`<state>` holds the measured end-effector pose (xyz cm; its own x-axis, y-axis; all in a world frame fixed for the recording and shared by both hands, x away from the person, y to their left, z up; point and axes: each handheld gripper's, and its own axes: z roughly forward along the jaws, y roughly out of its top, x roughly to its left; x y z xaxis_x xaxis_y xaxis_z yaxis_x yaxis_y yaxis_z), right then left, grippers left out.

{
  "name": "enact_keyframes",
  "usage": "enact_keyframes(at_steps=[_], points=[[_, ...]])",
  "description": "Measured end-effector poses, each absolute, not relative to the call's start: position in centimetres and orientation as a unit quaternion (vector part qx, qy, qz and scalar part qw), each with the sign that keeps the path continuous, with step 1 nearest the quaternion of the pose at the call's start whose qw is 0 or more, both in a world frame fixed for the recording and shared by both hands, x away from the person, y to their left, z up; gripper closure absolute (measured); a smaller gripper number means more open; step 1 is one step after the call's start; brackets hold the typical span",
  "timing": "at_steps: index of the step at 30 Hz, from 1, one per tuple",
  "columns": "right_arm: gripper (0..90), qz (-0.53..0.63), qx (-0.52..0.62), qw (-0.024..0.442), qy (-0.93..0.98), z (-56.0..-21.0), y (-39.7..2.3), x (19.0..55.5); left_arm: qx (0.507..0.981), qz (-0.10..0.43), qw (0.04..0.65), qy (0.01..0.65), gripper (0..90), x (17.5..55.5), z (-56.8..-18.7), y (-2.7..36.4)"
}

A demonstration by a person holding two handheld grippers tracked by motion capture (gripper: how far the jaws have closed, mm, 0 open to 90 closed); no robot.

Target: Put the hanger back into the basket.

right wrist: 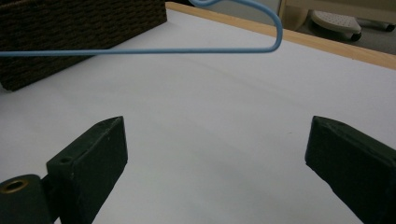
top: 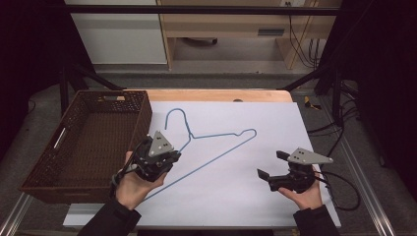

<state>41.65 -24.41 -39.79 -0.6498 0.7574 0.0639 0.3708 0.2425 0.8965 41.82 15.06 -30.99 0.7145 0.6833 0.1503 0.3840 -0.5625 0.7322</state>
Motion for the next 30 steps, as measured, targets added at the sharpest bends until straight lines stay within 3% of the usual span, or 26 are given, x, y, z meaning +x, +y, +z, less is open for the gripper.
enact_keyframes(at_steps=[30], points=[[1.7, 0.472, 0.398, 0.219, 0.755, -40.4, -26.1, 41.8, 0.828, 0.260, 0.353, 0.349, 87.3, 46.2, -26.7, 21.0]])
